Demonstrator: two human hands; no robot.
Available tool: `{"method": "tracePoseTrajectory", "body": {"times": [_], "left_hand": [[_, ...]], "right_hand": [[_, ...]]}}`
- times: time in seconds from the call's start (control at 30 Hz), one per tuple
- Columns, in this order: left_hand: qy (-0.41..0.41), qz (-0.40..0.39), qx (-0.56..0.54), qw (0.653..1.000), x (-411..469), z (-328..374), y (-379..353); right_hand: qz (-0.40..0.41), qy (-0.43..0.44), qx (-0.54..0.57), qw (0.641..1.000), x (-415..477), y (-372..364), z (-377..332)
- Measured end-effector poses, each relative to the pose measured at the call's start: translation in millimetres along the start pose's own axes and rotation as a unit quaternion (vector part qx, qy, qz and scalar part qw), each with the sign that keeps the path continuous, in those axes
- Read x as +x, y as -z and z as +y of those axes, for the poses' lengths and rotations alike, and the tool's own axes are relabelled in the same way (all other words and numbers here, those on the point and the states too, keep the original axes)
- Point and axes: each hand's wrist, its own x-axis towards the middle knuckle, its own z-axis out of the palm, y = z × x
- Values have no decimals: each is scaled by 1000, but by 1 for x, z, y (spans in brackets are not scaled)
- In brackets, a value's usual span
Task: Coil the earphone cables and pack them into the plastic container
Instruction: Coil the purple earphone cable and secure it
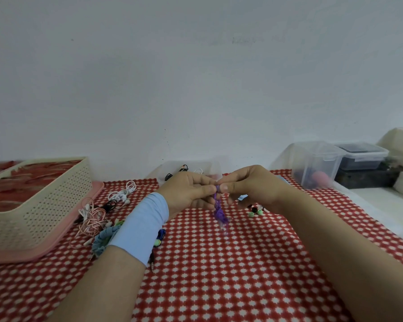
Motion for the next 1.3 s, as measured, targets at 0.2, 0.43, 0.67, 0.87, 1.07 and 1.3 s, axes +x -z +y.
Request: {"method": "tracePoseTrajectory", "body": {"times": [0.2,0.43,0.67,0.87,1.07,1.3], "left_hand": [[1,-22,18,1000,1,1,-1],[18,4,12,1000,0,-7,3],[14,28,-25,999,1,-6,5],[14,54,-39,998,1,-6,3],[8,70,-18,997,2,-3,0],[2,46,-41,998,0,-2,3]], "right_hand": [[-46,-30,2,999,-3,9,-1],[1,14,-12,1000,4,-4,7],[-14,-6,24,1000,0,9,0],[23,21,-55,998,2,-3,-2],[71,55,-63,994,4,-7,-1],[30,42,9,999,1,-5,0]]}}
